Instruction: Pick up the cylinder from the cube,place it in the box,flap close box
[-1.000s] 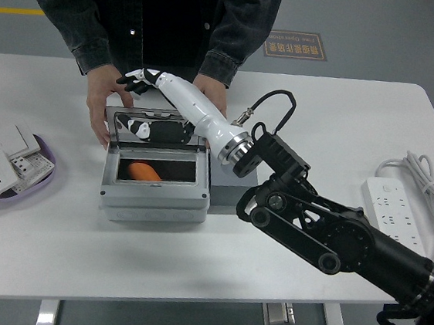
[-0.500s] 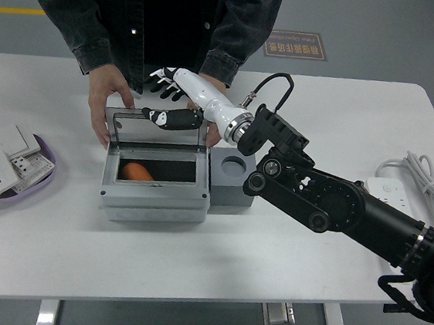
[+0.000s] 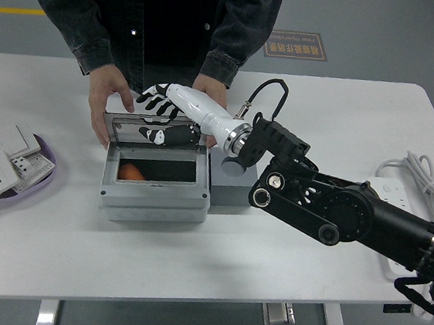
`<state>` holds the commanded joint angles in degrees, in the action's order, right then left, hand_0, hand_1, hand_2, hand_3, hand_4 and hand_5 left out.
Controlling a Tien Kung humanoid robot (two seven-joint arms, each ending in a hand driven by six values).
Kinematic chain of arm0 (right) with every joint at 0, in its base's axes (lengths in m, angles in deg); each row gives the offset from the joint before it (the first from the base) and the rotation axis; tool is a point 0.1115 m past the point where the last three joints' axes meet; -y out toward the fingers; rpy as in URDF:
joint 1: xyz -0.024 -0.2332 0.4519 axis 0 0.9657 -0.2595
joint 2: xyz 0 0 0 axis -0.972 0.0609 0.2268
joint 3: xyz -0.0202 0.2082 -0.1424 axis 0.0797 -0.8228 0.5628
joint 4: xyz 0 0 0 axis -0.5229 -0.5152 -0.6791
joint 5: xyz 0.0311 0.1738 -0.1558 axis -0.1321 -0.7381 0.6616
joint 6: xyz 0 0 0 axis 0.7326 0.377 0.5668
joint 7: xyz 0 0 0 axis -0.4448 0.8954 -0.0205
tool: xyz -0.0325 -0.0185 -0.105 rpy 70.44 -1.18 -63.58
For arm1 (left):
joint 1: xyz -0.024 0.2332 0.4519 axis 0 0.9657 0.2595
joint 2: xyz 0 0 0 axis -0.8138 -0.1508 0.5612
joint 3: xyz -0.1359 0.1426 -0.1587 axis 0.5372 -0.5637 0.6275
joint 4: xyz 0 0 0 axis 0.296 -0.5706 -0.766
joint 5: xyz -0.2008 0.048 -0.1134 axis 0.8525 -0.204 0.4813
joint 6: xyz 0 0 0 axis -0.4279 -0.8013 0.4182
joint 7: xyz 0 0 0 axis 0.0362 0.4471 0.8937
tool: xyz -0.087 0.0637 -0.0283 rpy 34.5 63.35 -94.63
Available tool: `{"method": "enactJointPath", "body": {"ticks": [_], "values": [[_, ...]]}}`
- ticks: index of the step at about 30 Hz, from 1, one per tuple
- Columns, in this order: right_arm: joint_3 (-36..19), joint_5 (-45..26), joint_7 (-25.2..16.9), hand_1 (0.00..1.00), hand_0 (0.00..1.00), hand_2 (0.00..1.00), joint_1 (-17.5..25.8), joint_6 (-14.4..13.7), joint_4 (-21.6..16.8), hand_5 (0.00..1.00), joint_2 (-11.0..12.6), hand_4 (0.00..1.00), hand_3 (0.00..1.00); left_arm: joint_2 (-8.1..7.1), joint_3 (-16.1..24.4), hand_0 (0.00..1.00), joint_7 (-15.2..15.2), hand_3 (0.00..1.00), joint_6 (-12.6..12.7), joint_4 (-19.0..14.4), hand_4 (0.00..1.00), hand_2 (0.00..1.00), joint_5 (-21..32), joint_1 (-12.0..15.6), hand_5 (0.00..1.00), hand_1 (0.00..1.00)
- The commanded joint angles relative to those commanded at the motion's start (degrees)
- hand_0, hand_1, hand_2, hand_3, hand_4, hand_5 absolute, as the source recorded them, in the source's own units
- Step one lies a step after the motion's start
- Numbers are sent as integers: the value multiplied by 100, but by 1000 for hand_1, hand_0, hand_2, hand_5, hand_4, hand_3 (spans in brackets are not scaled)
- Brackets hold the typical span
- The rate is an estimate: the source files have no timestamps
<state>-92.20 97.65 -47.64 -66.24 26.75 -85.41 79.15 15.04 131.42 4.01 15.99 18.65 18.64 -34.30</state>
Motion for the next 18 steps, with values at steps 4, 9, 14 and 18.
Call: {"method": "enactJointPath", "body": {"ticks": [4, 9, 14, 18], "values": [[211, 42, 133, 605, 504, 664, 57, -17, -369, 280, 228, 691, 718, -11, -101, 635, 49, 645, 1, 0, 730, 589, 108, 12, 291, 665], [470, -84, 228, 605, 504, 664, 143, -42, -738, 280, 462, 691, 718, -23, -196, 635, 97, 645, 3, 0, 730, 589, 219, 33, 291, 665], [786, -531, 151, 605, 503, 666, 284, -59, -980, 284, 648, 683, 719, -53, -291, 635, 150, 645, 8, 0, 730, 589, 333, 60, 291, 664], [980, -1046, -83, 608, 502, 667, 460, -64, -951, 285, 686, 680, 724, -58, -293, 635, 153, 644, 11, 0, 731, 589, 348, 67, 290, 664]]}}
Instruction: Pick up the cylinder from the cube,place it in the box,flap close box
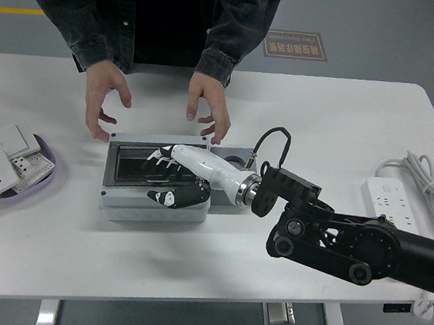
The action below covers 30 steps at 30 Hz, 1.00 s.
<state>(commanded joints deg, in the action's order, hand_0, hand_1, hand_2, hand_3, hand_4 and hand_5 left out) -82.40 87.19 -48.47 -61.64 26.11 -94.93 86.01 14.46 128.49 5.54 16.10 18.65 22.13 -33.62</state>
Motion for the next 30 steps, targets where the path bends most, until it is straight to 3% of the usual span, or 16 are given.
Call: {"method": "enactJointPath", "body": {"ticks": [13, 22, 25, 30], "values": [[-799, 324, 95, 613, 530, 672, 266, -18, -215, 301, 258, 636, 724, -12, 31, 635, 12, 644, 4, 0, 731, 589, -10, 2, 289, 664], [-1960, 969, 452, 611, 533, 671, 879, 338, -524, 298, 629, 643, 724, 34, 86, 635, -58, 644, 0, 0, 731, 589, -83, 38, 289, 664], [-2499, 1342, 560, 605, 507, 668, 1225, 468, -522, 296, 586, 646, 722, 33, 107, 635, -76, 642, 0, 0, 731, 588, -110, 35, 289, 664], [-3578, 2054, 548, 596, 503, 662, 1949, 460, -444, 302, 217, 644, 719, 53, 124, 635, -103, 642, 0, 0, 731, 588, -126, 44, 290, 664]]}}
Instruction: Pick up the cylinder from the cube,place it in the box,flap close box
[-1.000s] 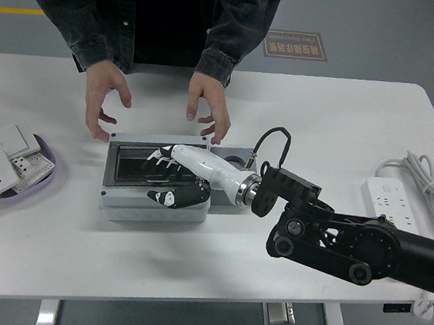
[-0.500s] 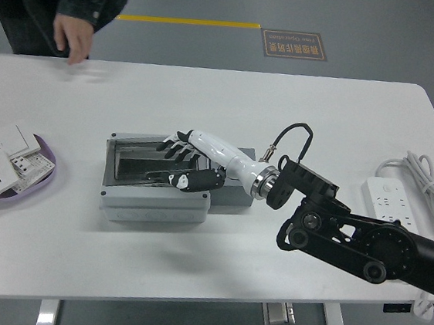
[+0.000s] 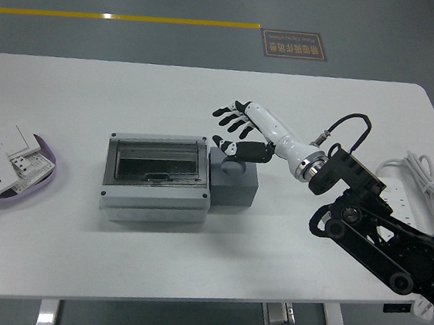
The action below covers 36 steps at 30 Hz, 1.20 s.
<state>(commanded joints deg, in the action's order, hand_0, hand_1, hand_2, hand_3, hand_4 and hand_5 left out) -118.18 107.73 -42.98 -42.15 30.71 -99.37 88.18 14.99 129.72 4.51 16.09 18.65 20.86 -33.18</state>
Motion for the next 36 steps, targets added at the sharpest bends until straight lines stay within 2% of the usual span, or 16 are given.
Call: {"method": "enactJointPath", "body": {"ticks": [4, 5, 7, 11, 16, 20, 25, 36], "values": [[-862, 427, -227, 596, 503, 662, 632, -132, 15, 302, -287, 644, 719, 16, -11, 635, -15, 642, -1, 0, 731, 588, 8, 44, 290, 664], [-1083, 465, -302, 591, 505, 652, 800, -171, 14, 325, -330, 613, 701, 16, -14, 635, -19, 642, -1, 0, 730, 588, 14, 56, 289, 664], [-1452, 452, -485, 591, 505, 652, 1089, -247, 12, 325, -384, 613, 701, 13, -30, 635, -22, 642, 0, 0, 730, 588, 34, 90, 289, 664], [-2163, 248, -909, 586, 521, 645, 1666, -409, 35, 332, -479, 612, 693, -15, -139, 635, -9, 642, -3, 0, 730, 588, 128, 187, 289, 664], [-2899, -345, -1510, 586, 521, 645, 2277, -605, 141, 332, -711, 612, 693, -49, -179, 635, -40, 642, 2, 0, 730, 588, 149, 368, 289, 664], [-3328, -821, -1962, 587, 531, 638, 2495, -658, 213, 336, -879, 611, 684, -50, -214, 635, -59, 642, 3, 0, 730, 588, 178, 466, 288, 664], [-3528, -1403, -2312, 585, 535, 635, 2564, -621, 299, 332, -961, 610, 676, -44, -433, 635, -20, 642, -5, 0, 730, 588, 361, 537, 289, 664], [-3616, -1880, -2447, 592, 555, 637, 2710, -499, 331, 318, -1028, 614, 674, -59, -538, 635, -24, 641, -4, 0, 728, 588, 470, 711, 287, 665]]}}
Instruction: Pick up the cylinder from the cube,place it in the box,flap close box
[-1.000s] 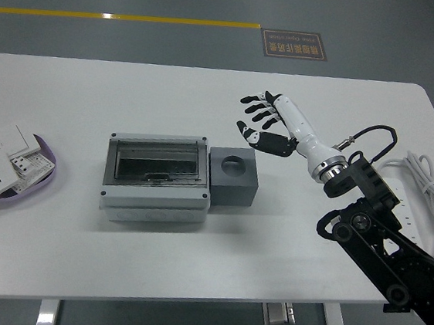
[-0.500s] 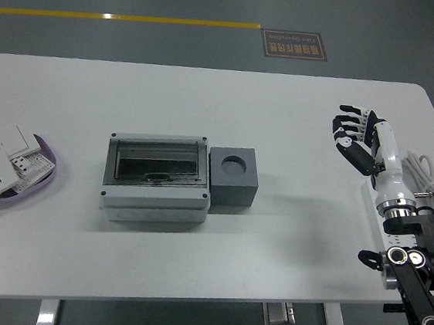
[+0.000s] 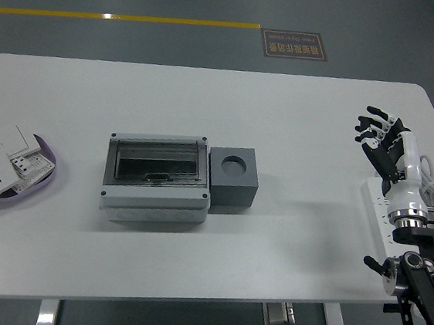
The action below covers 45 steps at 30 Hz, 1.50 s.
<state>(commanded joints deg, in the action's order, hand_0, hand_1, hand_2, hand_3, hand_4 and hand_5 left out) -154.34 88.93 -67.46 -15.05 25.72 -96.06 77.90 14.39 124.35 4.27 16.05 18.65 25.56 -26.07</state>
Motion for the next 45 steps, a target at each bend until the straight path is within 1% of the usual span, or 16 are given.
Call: {"method": "enactJointPath", "body": {"ticks": [4, 5, 9, 13, 16, 17, 22, 32, 35, 36, 40, 41, 45], "values": [[26, -31, 18, 592, 555, 637, 15, 36, -33, 318, 24, 614, 674, 46, 2, 635, 16, 641, 1, 0, 728, 588, 28, 45, 287, 665], [37, -54, 26, 606, 570, 647, 20, 54, -57, 319, 26, 621, 674, 58, 9, 635, 17, 642, 0, 0, 728, 589, 24, 45, 286, 665], [67, -79, 64, 606, 570, 647, 24, 103, -150, 319, 34, 621, 674, 72, 52, 635, 15, 642, 4, 0, 728, 589, 15, 42, 286, 665], [62, -42, 104, 616, 584, 650, -17, 130, -237, 319, 40, 629, 675, 51, 132, 635, -2, 642, 12, 0, 727, 588, -30, 31, 287, 665], [69, -62, 107, 616, 584, 650, -70, 139, -231, 319, 39, 629, 675, 24, 141, 635, -17, 642, 5, 0, 727, 588, -74, -30, 287, 665], [83, -61, 114, 625, 604, 661, -88, 144, -225, 310, 48, 631, 679, 15, 145, 635, -18, 641, 3, 0, 725, 588, -85, -50, 285, 664], [110, -50, 118, 625, 604, 661, -140, 154, -242, 310, 58, 631, 679, -12, 191, 635, -23, 641, 3, 0, 725, 588, -127, -104, 285, 664], [232, -126, 88, 638, 616, 665, -151, 178, -242, 308, 60, 636, 680, -18, 248, 635, -33, 640, 7, 0, 722, 587, -142, -134, 286, 665], [262, -146, 81, 639, 624, 667, -153, 183, -250, 313, 65, 640, 680, -6, 255, 635, -31, 641, 8, 0, 722, 588, -133, -128, 287, 665], [295, -157, 81, 639, 624, 667, -154, 188, -251, 313, 93, 640, 680, 24, 268, 635, -26, 641, 14, 0, 722, 588, -103, -111, 287, 665], [319, -171, 81, 639, 624, 667, -164, 195, -255, 313, 127, 640, 680, 61, 305, 635, -25, 641, 23, 0, 722, 588, -79, -105, 287, 665], [311, -173, 82, 640, 628, 668, -168, 197, -257, 326, 132, 652, 680, 65, 320, 635, -25, 643, 24, 0, 721, 588, -84, -114, 287, 665], [249, -186, 88, 640, 628, 668, -188, 209, -252, 326, 129, 652, 680, 67, 394, 635, -34, 643, 28, 0, 721, 588, -121, -179, 287, 665]]}}
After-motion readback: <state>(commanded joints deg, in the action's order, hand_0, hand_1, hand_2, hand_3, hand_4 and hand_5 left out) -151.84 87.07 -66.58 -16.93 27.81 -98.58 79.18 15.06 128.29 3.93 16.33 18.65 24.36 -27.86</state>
